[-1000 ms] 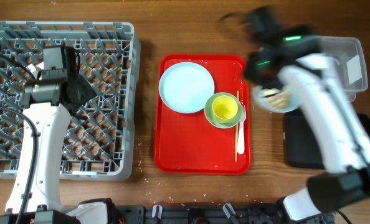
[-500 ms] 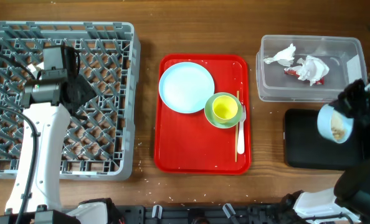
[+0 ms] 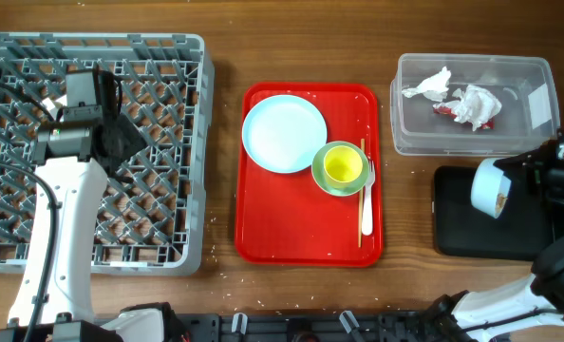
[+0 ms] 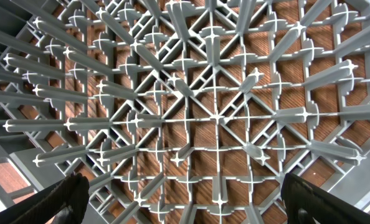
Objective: Sort waste into correct bins and load items into the dishwasher rack
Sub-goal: 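Tilt the bowl to dump rice and shells onto the black tray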
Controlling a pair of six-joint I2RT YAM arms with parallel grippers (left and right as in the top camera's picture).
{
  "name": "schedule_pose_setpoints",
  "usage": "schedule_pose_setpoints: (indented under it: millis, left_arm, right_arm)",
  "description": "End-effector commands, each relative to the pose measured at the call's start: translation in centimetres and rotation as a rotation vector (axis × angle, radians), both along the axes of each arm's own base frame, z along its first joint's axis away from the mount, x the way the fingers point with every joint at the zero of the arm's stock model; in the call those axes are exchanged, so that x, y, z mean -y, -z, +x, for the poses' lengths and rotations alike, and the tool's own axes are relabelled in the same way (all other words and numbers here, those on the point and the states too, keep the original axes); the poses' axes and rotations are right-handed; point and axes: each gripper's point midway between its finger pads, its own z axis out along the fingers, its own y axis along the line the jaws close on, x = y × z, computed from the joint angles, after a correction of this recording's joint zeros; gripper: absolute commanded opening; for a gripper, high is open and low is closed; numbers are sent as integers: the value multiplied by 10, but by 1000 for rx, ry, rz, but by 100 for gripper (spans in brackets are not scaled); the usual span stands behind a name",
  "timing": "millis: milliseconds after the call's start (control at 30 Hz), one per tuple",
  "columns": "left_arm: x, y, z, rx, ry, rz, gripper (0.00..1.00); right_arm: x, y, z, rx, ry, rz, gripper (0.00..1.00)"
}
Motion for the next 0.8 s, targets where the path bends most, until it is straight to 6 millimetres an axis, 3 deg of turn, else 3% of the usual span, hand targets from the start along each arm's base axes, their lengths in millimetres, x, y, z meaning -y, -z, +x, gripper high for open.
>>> schedule_pose_setpoints:
  millis: [0, 100, 167, 233, 500, 567, 733, 767]
  left_arm:
    - [-2, -6, 3, 19, -4, 4, 100]
    - [-2, -6, 3, 19, -4, 4, 100]
    - [-2, -6, 3, 19, -4, 4, 100]
    - [-2, -6, 3, 19, -4, 4, 100]
    - [-2, -6, 3, 19, -4, 4, 100]
    - [-2, -6, 3, 19, -4, 4, 100]
    - [-2, -6, 3, 19, -4, 4, 100]
    - [-2, -6, 3, 19, -4, 4, 100]
  right_arm:
    - [-3, -4, 8, 90, -27, 27, 4]
    - [-6, -12, 13, 157, -24, 73, 4]
    - [3, -9, 14, 138, 19, 75, 4]
    - [3, -19, 20, 251, -5, 74, 4]
    - [36, -15, -1, 221, 104, 58, 6]
    - [34, -28, 1, 288, 117, 104, 6]
    - [32, -24, -1, 333, 64, 70, 4]
    - [38, -13, -1, 243, 110, 84, 4]
